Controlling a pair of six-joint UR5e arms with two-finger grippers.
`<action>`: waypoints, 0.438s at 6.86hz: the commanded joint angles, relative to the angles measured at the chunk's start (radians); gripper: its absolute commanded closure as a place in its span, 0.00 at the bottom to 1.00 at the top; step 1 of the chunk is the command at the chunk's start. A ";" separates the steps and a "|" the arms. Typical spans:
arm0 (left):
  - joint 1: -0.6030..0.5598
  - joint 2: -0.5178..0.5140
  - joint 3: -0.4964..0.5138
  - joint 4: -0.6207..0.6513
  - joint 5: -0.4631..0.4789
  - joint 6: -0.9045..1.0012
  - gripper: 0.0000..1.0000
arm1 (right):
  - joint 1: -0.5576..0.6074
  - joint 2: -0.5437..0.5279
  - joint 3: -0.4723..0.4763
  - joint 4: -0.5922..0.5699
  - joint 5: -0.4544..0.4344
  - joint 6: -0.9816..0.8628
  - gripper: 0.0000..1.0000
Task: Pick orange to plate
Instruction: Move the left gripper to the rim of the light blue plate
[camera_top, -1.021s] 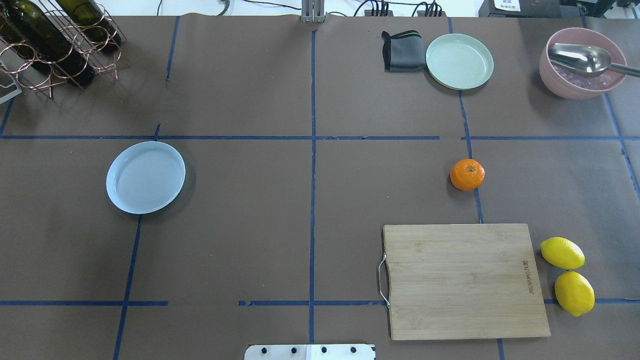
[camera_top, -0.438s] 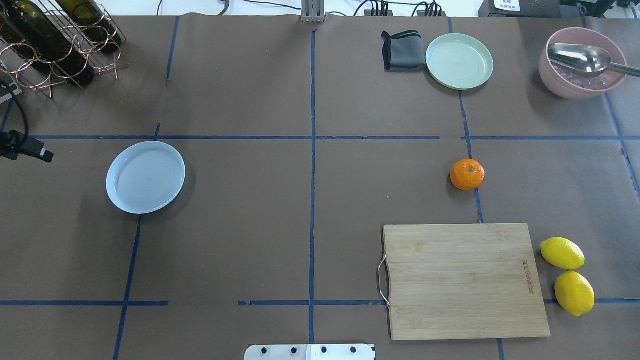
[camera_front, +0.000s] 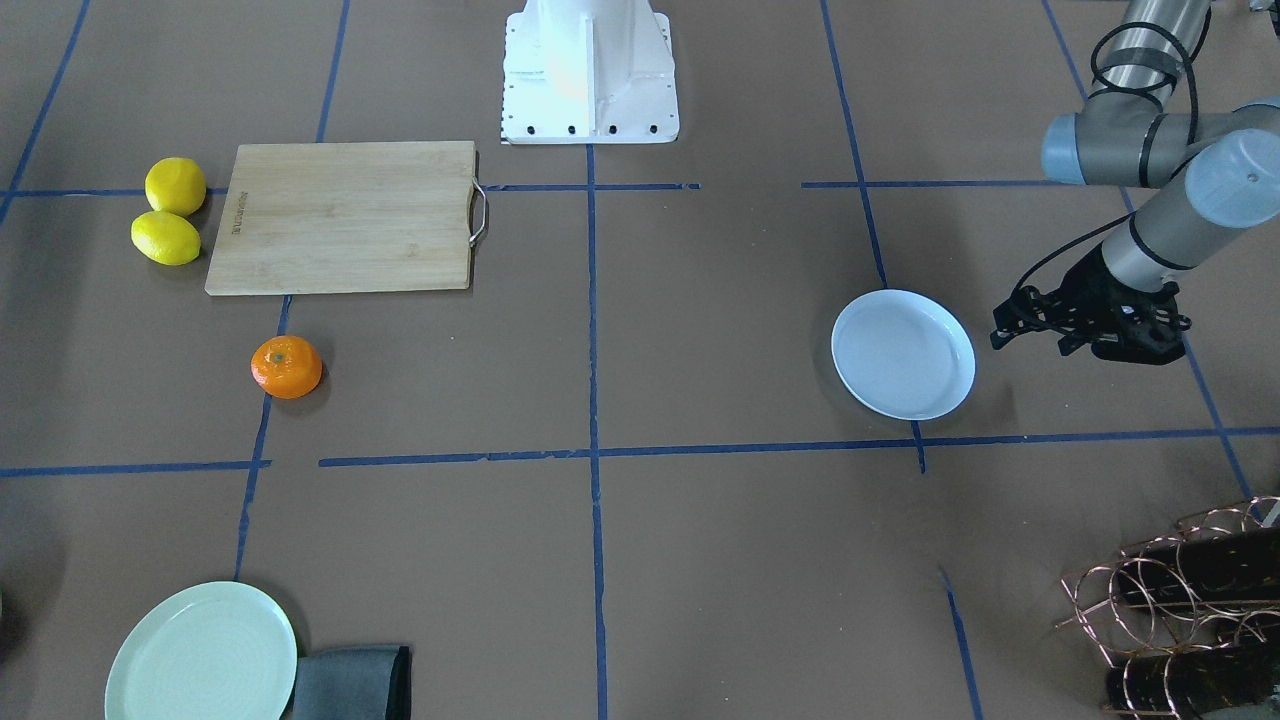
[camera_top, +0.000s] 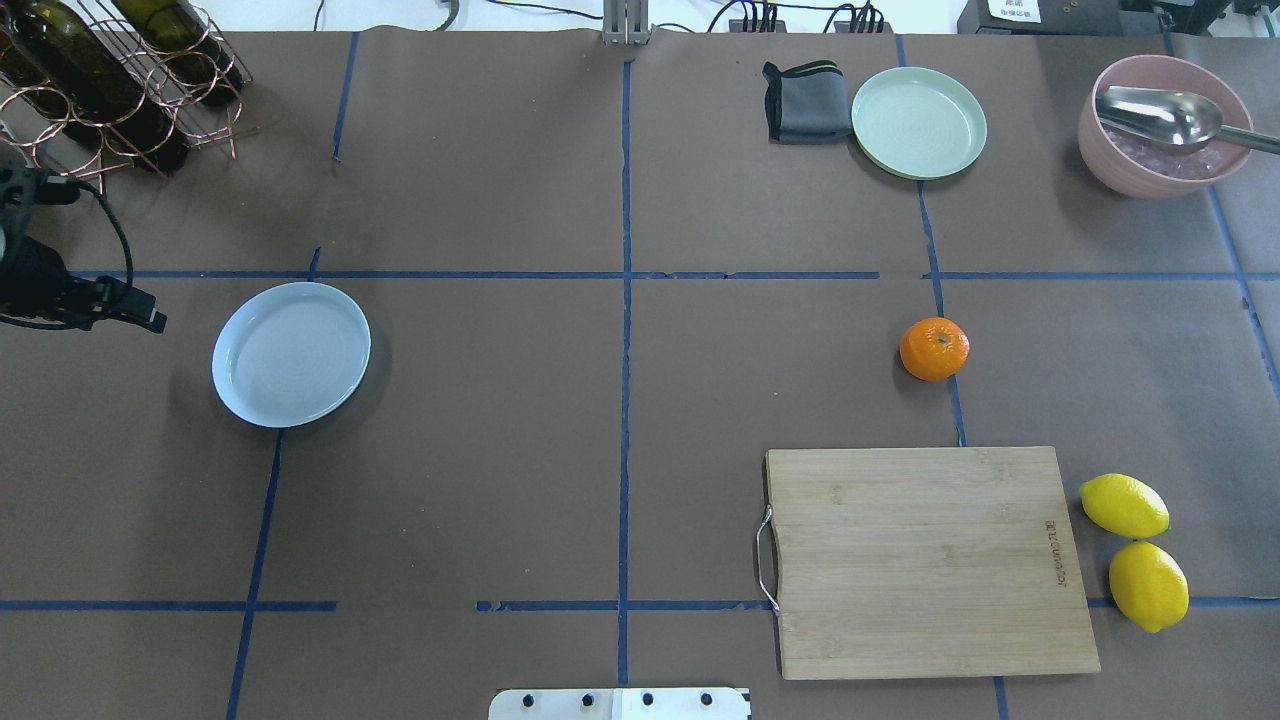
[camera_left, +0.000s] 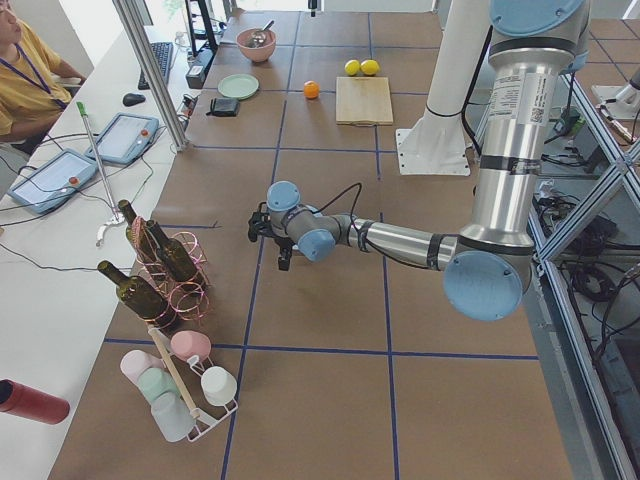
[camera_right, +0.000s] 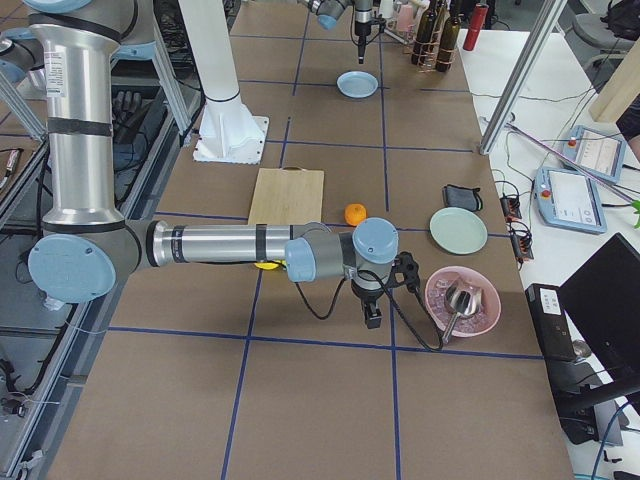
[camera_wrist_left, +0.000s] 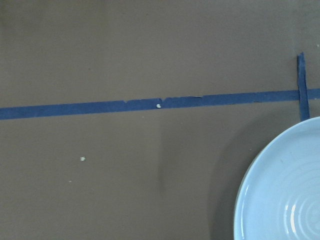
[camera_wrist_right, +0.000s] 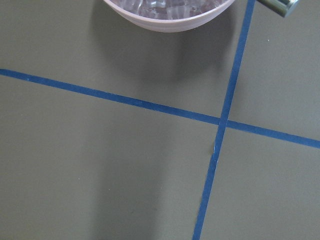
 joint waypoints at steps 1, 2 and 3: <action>0.023 -0.027 0.028 -0.014 0.002 -0.008 0.08 | -0.002 -0.001 0.000 0.000 0.001 0.000 0.00; 0.027 -0.041 0.048 -0.017 0.000 -0.011 0.13 | -0.007 0.001 -0.002 0.000 0.001 0.001 0.00; 0.038 -0.050 0.057 -0.017 0.000 -0.013 0.20 | -0.009 0.000 -0.002 0.000 0.000 0.002 0.00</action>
